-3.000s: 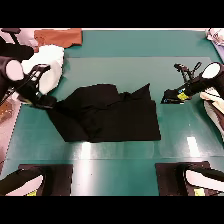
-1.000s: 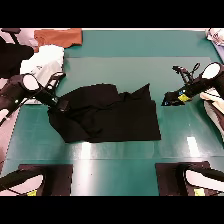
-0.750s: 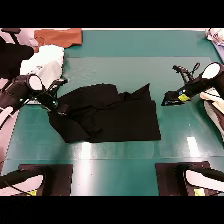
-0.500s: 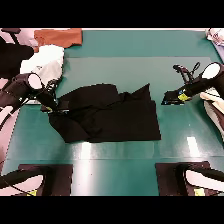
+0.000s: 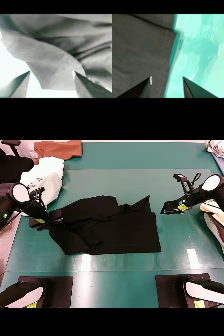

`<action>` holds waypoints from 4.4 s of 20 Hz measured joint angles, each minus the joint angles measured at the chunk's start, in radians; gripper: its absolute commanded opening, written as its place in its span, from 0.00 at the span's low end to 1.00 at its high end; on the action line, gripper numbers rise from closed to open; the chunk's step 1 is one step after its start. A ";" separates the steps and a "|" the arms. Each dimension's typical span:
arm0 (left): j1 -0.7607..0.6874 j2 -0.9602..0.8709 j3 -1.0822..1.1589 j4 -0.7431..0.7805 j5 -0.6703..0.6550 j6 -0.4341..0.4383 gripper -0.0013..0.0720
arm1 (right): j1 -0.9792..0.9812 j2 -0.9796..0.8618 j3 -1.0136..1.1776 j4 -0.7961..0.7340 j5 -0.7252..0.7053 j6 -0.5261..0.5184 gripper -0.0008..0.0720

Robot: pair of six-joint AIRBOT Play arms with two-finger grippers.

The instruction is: Fold the shirts.

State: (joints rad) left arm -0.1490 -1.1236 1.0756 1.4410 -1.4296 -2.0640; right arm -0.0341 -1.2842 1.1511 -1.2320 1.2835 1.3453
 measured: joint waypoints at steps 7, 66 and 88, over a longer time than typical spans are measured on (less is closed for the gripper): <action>-0.002 -0.072 -0.014 -0.013 0.023 -0.309 0.88 | 0.000 0.000 0.000 0.001 -0.021 -0.035 0.64; -0.097 0.269 -0.050 0.367 0.001 -0.076 0.06 | -0.243 0.216 -0.554 0.506 -0.122 -0.323 0.64; -0.097 0.269 -0.050 0.356 0.039 -0.074 0.06 | -0.111 -0.032 -0.353 0.605 -0.304 -0.429 0.64</action>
State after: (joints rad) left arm -0.2459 -0.8547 1.0252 1.7969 -1.3907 -2.1384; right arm -0.1448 -1.3159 0.7979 -0.6266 0.9791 0.9165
